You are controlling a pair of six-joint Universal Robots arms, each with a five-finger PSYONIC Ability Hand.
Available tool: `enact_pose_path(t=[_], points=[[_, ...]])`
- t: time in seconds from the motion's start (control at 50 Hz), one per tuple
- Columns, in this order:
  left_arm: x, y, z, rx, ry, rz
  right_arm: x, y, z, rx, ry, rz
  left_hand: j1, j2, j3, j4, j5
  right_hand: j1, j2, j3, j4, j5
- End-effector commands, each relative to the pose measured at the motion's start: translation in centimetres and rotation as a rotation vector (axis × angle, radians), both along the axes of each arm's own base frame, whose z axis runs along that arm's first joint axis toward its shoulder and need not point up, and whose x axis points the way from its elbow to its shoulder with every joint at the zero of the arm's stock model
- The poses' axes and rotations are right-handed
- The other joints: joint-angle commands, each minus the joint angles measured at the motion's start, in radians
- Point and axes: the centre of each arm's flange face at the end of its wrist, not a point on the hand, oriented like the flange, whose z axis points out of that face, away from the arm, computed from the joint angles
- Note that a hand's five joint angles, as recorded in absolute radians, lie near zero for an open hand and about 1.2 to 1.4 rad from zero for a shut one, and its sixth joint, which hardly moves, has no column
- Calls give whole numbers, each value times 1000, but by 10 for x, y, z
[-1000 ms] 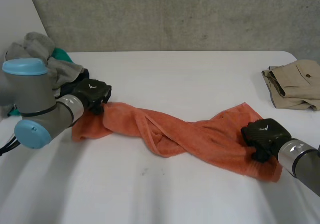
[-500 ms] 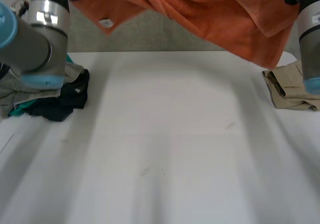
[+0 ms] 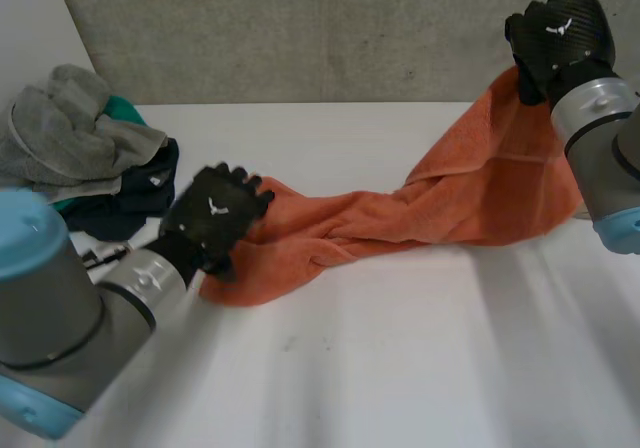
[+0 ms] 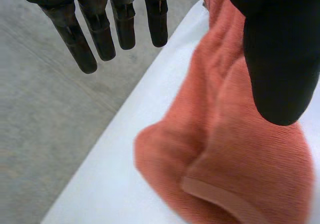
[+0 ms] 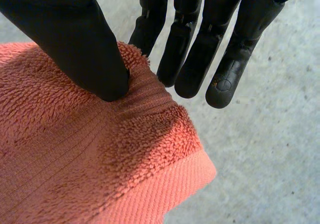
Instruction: Fold the laundry.
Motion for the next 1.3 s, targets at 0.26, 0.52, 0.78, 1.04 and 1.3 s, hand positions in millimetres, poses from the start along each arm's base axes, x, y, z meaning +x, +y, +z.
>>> enact_pose_path(t=[0.26, 0.52, 0.78, 1.04, 1.3], points=[[-5, -123, 33, 70, 338, 125, 34, 106, 97, -194, -94, 303, -75, -56, -64, -56, -42, 347, 218, 212, 205, 238], [-61, -115, -62, 368, 258, -130, 14, 157, 151, -273, -197, 384, -26, -7, -14, -6, 8, 347, 218, 212, 205, 238], [-33, -140, -35, 218, 238, 139, -3, 78, 43, 182, -24, 209, 1049, 1067, 1060, 1068, 1082, 347, 218, 212, 205, 238], [-34, -167, 46, -313, 236, 139, -2, -20, -16, 178, 25, -7, 1049, 1067, 1060, 1068, 1082, 347, 218, 212, 205, 238], [-27, -167, 135, -668, 471, 298, 1, -42, 54, -296, -218, -44, 1049, 1067, 1060, 1068, 1082, 347, 218, 212, 205, 238]])
